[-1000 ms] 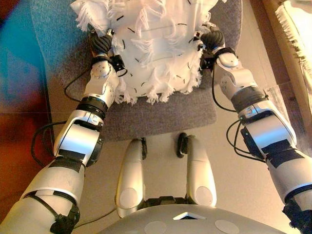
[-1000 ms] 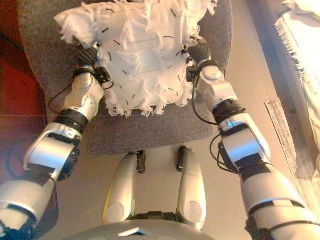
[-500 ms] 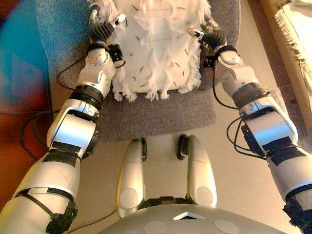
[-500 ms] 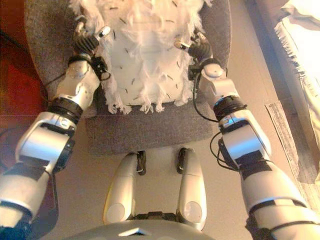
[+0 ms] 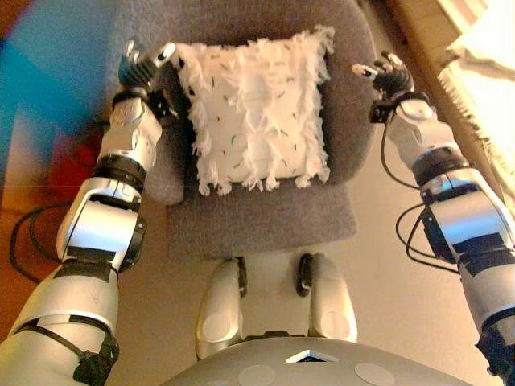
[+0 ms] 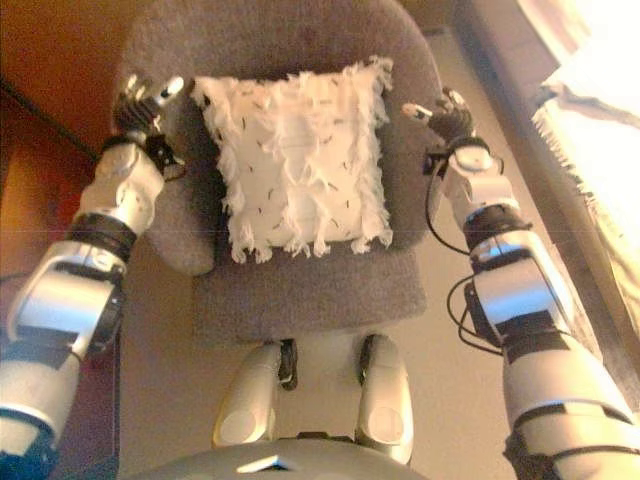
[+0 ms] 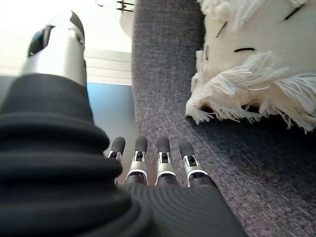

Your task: Pick up the cushion and take it to the sofa

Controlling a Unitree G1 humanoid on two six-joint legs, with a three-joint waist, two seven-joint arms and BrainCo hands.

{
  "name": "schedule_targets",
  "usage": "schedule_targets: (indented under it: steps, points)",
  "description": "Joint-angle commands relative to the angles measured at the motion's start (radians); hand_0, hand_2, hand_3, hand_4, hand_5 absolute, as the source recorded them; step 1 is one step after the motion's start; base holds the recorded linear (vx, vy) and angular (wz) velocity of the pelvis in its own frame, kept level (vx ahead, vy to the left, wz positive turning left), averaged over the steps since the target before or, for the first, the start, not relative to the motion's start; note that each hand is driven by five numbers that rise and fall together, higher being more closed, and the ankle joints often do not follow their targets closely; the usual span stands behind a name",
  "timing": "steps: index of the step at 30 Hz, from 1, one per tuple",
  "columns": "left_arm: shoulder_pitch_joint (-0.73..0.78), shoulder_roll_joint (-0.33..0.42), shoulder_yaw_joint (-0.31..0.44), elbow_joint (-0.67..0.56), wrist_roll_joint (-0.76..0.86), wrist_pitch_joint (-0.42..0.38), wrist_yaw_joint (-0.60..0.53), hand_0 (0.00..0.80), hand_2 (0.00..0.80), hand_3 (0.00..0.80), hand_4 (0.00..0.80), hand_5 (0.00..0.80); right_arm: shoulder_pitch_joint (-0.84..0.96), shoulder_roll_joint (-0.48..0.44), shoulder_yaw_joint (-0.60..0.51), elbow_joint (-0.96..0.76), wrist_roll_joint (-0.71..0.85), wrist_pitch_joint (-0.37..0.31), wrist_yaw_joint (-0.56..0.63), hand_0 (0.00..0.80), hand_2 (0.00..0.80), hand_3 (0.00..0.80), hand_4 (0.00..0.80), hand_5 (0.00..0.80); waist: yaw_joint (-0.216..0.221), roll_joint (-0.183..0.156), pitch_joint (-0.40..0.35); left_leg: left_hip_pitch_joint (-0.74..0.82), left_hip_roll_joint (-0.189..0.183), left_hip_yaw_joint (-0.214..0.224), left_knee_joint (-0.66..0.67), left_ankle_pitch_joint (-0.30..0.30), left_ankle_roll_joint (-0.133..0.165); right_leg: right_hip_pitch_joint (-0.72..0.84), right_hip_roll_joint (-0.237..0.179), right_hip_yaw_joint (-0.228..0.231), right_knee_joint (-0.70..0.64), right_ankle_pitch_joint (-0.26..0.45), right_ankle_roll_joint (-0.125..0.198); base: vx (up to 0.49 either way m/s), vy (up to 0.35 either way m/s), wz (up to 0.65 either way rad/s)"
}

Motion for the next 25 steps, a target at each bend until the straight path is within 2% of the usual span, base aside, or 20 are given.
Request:
schedule_targets:
  steps: [1,5,10,15,19,23,25]
  points:
    - [0.121,-0.010,0.043,-0.143,0.022,-0.097,-0.062,0.000,0.000,0.000,0.000,0.000,0.163,0.012,-0.027,-0.209,0.029,-0.052,-0.012,0.000,0.000,0.000,0.000,0.000,0.035,-0.036,-0.070,0.070,-0.006,-0.029,-0.107,0.057,0.002,0.133,-0.030,-0.010,-0.253,0.162,0.035,0.082,-0.004,0.04]
    - [0.386,-0.117,0.106,-0.355,0.085,-0.105,-0.117,0.000,0.000,0.000,0.000,0.000,0.469,0.075,-0.097,-0.435,-0.026,-0.062,0.072,0.000,0.000,0.000,0.000,0.000,0.037,-0.041,-0.131,0.184,-0.021,-0.023,-0.235,0.096,0.012,0.267,0.000,-0.017,-0.404,0.200,0.046,0.143,0.007,-0.02]
    - [0.632,-0.193,0.131,-0.548,0.103,-0.043,-0.216,0.000,0.000,0.000,0.000,0.000,0.715,0.159,-0.111,-0.594,-0.081,-0.079,0.130,0.000,0.000,0.000,0.000,0.000,0.042,-0.039,-0.184,0.287,-0.028,-0.013,-0.389,0.151,0.019,0.378,0.037,-0.003,-0.557,0.253,0.049,0.073,0.019,-0.03]
    - [0.819,-0.197,0.132,-0.642,0.054,-0.005,-0.341,0.000,0.000,0.000,0.000,0.000,0.876,0.202,-0.092,-0.632,-0.008,-0.078,0.225,0.000,0.000,0.000,0.000,0.000,0.045,-0.034,-0.203,0.334,-0.025,0.009,-0.473,0.182,0.021,0.420,0.057,-0.014,-0.646,0.297,0.051,-0.012,0.035,0.01]
    - [0.956,-0.173,0.104,-0.712,0.063,-0.005,-0.434,0.000,0.000,0.000,0.000,0.000,0.966,0.195,-0.085,-0.608,0.058,-0.082,0.265,0.000,0.000,0.000,0.000,0.000,0.054,-0.031,-0.200,0.347,-0.029,0.028,-0.510,0.196,0.021,0.435,0.072,-0.034,-0.701,0.325,0.054,-0.050,0.044,-0.01]
    - [1.016,-0.154,0.060,-0.712,0.080,-0.035,-0.420,0.000,0.000,0.000,0.000,0.000,1.011,0.182,-0.076,-0.558,0.014,-0.114,0.219,0.000,0.000,0.000,0.000,0.000,0.052,-0.020,-0.191,0.345,-0.031,0.035,-0.531,0.205,0.023,0.429,0.082,-0.038,-0.715,0.333,0.056,-0.068,0.063,-0.03]
    - [1.026,-0.153,0.048,-0.714,0.047,-0.029,-0.365,0.000,0.000,0.000,0.000,0.000,1.024,0.181,-0.069,-0.564,0.070,-0.099,0.217,0.000,0.000,0.000,0.000,0.000,0.047,-0.014,-0.186,0.344,-0.034,0.034,-0.538,0.210,0.025,0.426,0.086,-0.038,-0.713,0.334,0.056,-0.054,0.057,-0.02]
